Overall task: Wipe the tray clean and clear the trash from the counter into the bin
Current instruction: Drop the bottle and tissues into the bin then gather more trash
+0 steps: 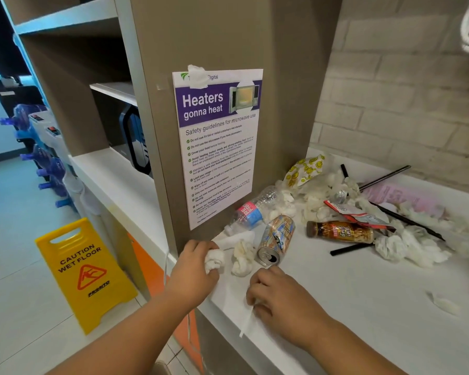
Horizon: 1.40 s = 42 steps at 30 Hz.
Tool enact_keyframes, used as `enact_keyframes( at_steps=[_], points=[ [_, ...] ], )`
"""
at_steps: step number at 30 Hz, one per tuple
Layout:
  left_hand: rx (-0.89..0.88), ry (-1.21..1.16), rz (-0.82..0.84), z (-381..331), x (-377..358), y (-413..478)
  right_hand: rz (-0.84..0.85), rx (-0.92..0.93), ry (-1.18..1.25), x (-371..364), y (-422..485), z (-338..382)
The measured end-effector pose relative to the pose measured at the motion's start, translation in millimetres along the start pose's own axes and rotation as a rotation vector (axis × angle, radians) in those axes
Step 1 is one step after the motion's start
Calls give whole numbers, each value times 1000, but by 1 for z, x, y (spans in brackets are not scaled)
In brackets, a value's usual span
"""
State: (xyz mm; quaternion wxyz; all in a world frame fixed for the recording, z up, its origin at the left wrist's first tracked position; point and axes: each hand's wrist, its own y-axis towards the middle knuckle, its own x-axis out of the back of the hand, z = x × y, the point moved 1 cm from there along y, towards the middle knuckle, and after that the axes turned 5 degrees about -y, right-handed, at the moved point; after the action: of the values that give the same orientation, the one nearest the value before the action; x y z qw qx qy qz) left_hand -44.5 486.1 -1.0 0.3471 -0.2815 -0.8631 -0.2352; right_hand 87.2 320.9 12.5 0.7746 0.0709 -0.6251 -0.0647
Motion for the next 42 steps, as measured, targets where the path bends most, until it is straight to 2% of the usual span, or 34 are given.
enact_keyframes(
  at_steps=[7,13,15,19,23,30,35,42],
  points=[
    [-3,-97,-66,-14,3,5,-85,-19,103,1,-5,-8],
    [-76,-31,-18,-33,-4,13,-190,-164,289,8,-13,-12],
    [-143,41,35,-41,-8,15,-244,-220,339,13,-15,-13],
    [-255,179,244,-48,-17,16,-332,-320,411,25,-20,-14],
    [-244,278,366,-44,-25,16,-353,-371,434,28,-23,-14],
    [-225,287,279,-37,-25,15,-380,-422,443,26,-28,-9],
    [-221,313,292,-32,-27,16,-380,-458,455,25,-26,-3],
    [-195,158,222,-23,-30,16,-425,-513,470,19,-21,7]
  ],
)
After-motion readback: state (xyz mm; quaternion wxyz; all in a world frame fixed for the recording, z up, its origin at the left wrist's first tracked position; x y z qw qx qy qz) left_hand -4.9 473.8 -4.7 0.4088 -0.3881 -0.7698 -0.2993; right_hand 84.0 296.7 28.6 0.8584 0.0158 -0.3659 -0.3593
